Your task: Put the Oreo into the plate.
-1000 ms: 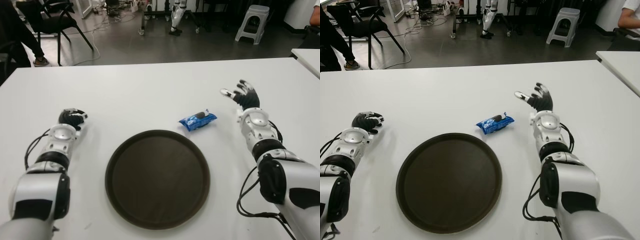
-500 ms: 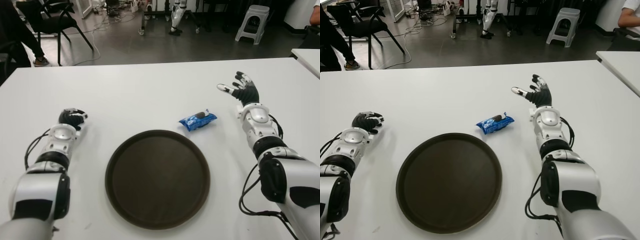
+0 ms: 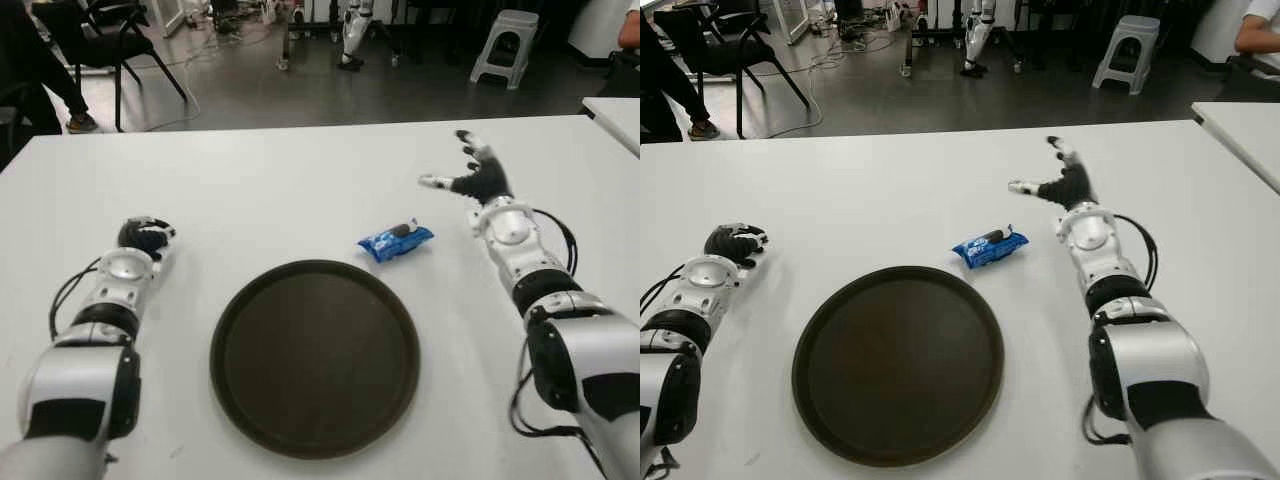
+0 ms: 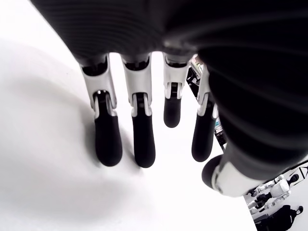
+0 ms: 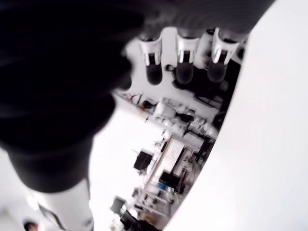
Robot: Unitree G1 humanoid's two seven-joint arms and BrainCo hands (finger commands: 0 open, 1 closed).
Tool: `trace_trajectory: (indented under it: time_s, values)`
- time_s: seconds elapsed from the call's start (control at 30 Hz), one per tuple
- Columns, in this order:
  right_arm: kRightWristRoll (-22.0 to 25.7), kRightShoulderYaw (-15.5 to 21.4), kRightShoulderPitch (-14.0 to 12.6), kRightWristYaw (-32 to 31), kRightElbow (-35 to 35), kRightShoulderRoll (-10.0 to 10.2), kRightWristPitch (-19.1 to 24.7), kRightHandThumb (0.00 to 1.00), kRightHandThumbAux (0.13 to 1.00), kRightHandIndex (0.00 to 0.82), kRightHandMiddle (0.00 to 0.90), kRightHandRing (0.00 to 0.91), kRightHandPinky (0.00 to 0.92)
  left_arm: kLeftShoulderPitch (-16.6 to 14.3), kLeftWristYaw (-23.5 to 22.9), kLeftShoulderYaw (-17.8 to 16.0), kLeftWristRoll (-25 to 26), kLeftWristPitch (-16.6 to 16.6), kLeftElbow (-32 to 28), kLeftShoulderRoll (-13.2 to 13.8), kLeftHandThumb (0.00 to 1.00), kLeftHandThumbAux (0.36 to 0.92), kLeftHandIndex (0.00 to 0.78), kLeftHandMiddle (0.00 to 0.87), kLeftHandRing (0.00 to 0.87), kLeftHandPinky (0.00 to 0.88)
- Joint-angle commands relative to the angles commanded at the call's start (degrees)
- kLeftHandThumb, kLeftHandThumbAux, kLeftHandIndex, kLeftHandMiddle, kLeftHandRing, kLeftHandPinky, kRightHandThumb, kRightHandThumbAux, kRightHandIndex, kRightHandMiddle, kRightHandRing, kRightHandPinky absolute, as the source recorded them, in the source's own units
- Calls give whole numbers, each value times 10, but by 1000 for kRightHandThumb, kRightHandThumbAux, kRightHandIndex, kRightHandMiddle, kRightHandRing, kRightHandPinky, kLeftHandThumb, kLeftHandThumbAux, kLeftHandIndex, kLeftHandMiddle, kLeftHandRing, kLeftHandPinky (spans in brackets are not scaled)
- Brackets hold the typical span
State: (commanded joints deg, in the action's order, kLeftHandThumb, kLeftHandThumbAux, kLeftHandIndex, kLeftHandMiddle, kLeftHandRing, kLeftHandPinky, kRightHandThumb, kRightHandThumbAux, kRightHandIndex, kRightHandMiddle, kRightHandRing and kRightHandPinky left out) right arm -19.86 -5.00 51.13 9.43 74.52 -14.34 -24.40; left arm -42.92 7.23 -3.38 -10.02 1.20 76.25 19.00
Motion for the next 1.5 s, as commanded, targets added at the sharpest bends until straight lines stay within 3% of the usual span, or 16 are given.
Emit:
trace_trajectory:
  time_s: [0.17,0.63,1.17,1.5]
  values:
    - [-37,-39,0,9,3,-8,-1,0,695,14,4,0,0,-1,2,5,-2,-1,-1,0,669,728,397,150,168,185]
    - [-78,-91,3,-9,10,-20,2,0,673,0,0,0,0,0,3,-2,6,2,-2,-3,672,728,397,147,169,195]
    - [-106,-125,16,-21,12,-41,11,0,634,1,3,0,0,-3,-3,-1,6,-3,-1,-4,672,727,397,113,138,179]
    - [-112,-135,23,-34,12,-53,-1,0,664,0,5,0,0,-4,-2,-1,6,-4,-1,-5,672,727,398,110,137,186]
